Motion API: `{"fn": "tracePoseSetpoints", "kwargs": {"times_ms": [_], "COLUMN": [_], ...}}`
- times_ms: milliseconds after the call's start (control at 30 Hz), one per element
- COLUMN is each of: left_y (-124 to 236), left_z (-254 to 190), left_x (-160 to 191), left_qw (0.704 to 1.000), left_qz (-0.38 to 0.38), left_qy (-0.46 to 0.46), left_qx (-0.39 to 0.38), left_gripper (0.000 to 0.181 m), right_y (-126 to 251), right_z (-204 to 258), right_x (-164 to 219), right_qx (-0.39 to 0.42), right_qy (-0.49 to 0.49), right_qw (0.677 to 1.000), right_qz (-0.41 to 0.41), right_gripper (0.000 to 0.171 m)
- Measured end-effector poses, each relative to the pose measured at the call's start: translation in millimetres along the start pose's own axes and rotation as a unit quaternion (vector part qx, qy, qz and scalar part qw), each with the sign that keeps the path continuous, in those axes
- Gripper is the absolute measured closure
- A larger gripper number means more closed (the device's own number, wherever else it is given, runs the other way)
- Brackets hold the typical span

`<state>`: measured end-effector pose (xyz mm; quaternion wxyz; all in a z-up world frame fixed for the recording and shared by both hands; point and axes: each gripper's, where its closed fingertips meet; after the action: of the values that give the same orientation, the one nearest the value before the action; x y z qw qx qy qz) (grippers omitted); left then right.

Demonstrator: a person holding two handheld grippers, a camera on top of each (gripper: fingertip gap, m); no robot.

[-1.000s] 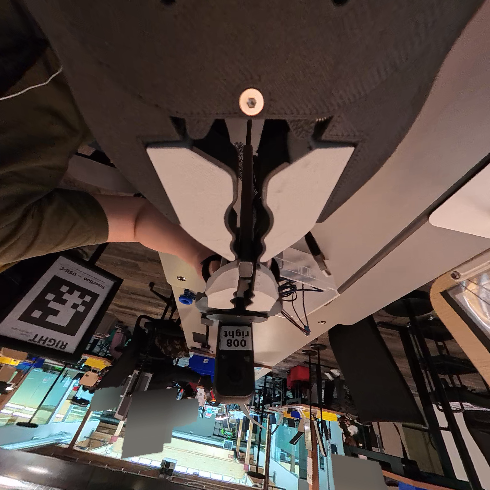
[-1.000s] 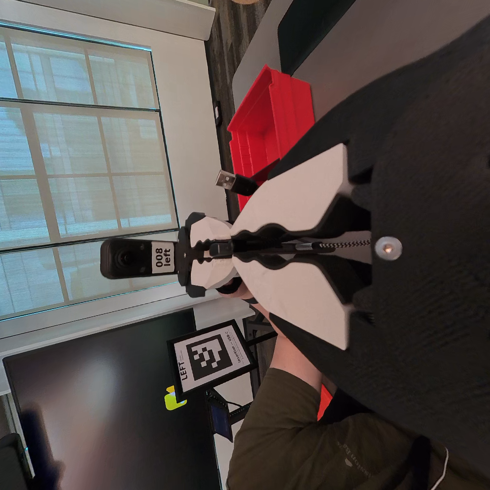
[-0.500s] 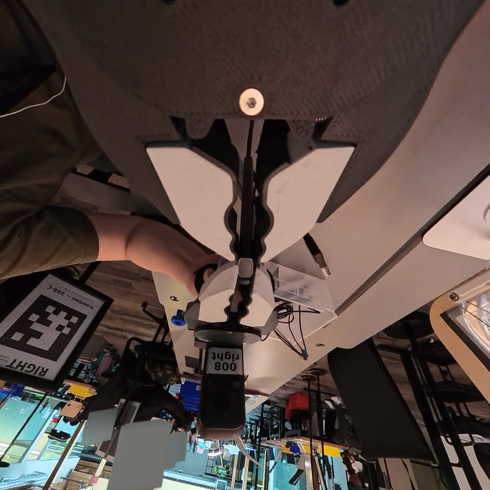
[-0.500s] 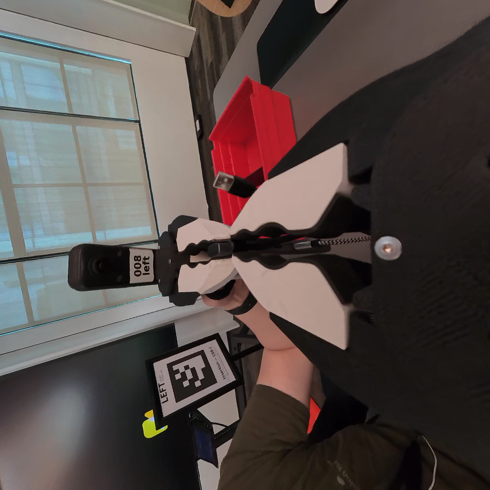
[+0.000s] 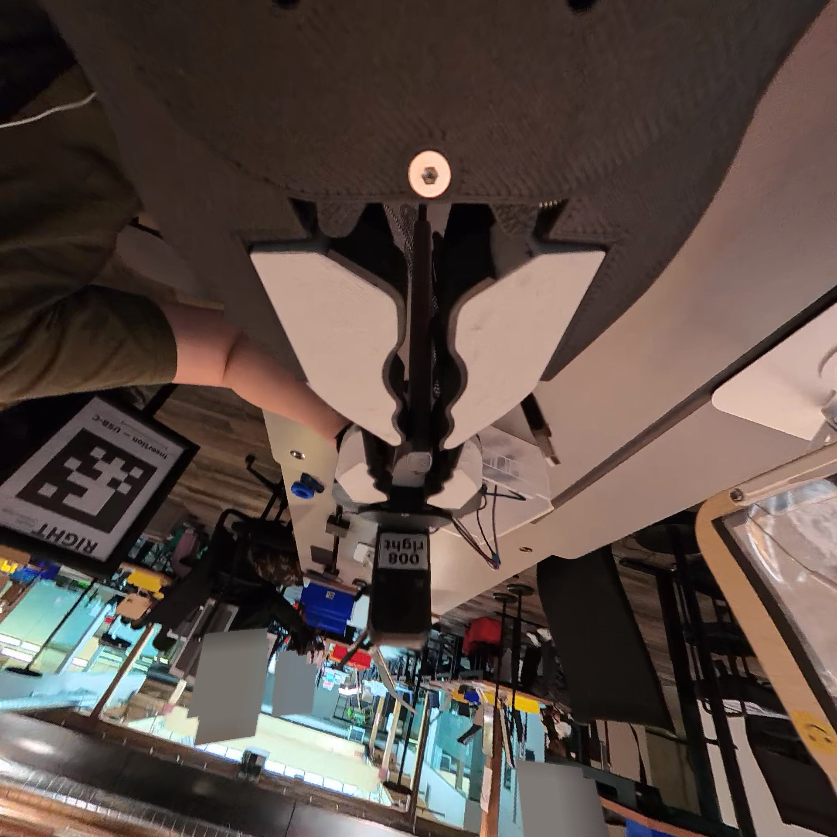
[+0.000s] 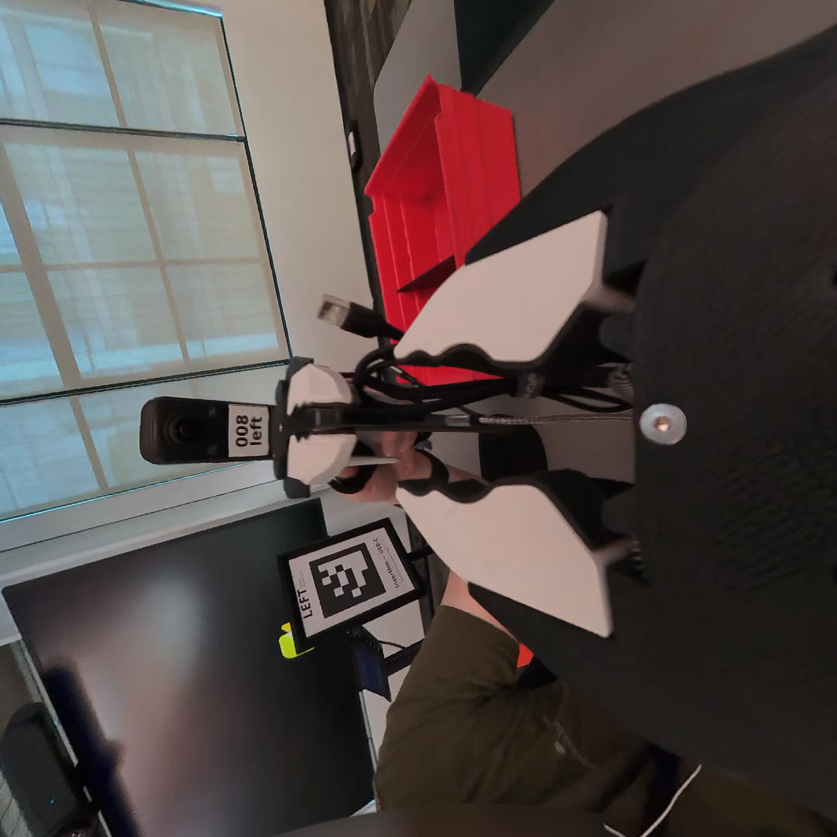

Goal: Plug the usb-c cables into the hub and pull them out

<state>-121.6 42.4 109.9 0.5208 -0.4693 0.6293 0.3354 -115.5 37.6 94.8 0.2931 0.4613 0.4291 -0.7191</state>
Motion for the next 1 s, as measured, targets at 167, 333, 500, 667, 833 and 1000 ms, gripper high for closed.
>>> {"fn": "tracePoseSetpoints", "kwargs": {"times_ms": [167,333,500,667,833,1000], "left_y": [9.2,12.6,9.9,3.0,11.1,32.5], "left_z": [5.8,4.6,-5.6,-12.2,-3.5,7.5], "left_x": [-9.9,-19.1,-20.8,-17.7,-30.9,-56.6], "left_qw": [1.000,0.998,0.998,0.999,0.996,0.984], "left_qz": [-0.017,-0.035,-0.039,-0.040,-0.077,-0.150], "left_qy": [-0.009,-0.033,-0.041,-0.026,-0.041,-0.051], "left_qx": [-0.020,-0.039,-0.022,-0.001,-0.035,-0.080], "left_gripper": [0.172,0.172,0.172,0.172,0.172,0.173], "right_y": [12.2,18.6,7.2,-12.4,8.1,26.3], "right_z": [-11.0,-9.7,-18.0,-0.9,-34.4,-61.9], "right_x": [17.1,38.6,87.2,96.0,76.3,52.7], "right_qx": [0.031,0.065,0.046,-0.010,0.075,0.135], "right_qy": [0.061,0.108,0.087,0.060,0.074,-0.028], "right_qw": [0.994,0.974,0.964,0.974,0.976,0.985], "right_qz": [0.080,0.189,0.246,0.218,0.191,0.105], "right_gripper": [0.097,0.070,0.052,0.065,0.059,0.046]}}
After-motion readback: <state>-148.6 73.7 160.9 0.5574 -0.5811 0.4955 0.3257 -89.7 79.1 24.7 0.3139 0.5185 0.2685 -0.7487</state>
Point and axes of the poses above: each gripper's, where its closed fingertips meet, y back along the fingers, x out of its underside, z = x × y across the jaws, and after that the axes turned 10 degrees about -z, right-handed
